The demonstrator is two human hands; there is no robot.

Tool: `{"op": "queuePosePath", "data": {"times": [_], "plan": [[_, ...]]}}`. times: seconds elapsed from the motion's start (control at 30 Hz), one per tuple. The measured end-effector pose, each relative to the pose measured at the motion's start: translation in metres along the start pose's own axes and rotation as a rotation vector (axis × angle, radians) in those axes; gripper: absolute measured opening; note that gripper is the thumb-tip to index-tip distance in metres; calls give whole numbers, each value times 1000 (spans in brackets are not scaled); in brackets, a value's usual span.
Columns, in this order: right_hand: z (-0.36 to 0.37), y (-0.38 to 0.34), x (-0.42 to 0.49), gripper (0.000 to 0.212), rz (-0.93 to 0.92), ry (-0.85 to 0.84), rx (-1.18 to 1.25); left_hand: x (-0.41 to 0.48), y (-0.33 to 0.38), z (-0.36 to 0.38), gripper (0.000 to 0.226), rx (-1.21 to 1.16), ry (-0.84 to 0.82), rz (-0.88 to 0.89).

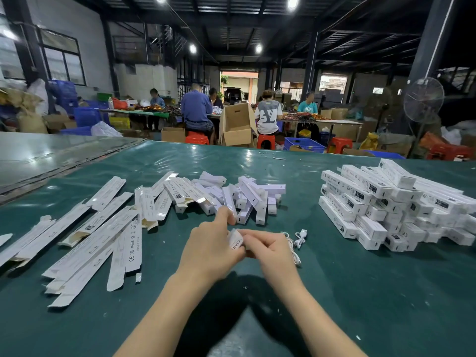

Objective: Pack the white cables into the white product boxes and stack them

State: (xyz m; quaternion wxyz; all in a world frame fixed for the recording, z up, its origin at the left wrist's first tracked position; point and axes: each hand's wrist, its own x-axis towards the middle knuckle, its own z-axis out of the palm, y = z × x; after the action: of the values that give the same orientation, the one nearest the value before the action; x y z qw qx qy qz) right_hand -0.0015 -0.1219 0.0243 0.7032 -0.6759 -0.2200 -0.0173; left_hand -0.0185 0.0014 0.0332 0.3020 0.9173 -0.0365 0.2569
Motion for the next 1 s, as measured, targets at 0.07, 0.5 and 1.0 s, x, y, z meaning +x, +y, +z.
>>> {"op": "queuePosePath", "data": {"times": [0.07, 0.5, 1.0], "plan": [[8, 3, -3, 40, 11, 14, 58, 2, -1, -2, 40, -4, 43, -5], [-54, -14, 21, 18, 224, -52, 20, -2, 8, 1, 55, -293, 219, 185], [-206, -42, 85, 20, -136, 1229, -794, -16, 1, 40, 36, -91, 296, 304]]}}
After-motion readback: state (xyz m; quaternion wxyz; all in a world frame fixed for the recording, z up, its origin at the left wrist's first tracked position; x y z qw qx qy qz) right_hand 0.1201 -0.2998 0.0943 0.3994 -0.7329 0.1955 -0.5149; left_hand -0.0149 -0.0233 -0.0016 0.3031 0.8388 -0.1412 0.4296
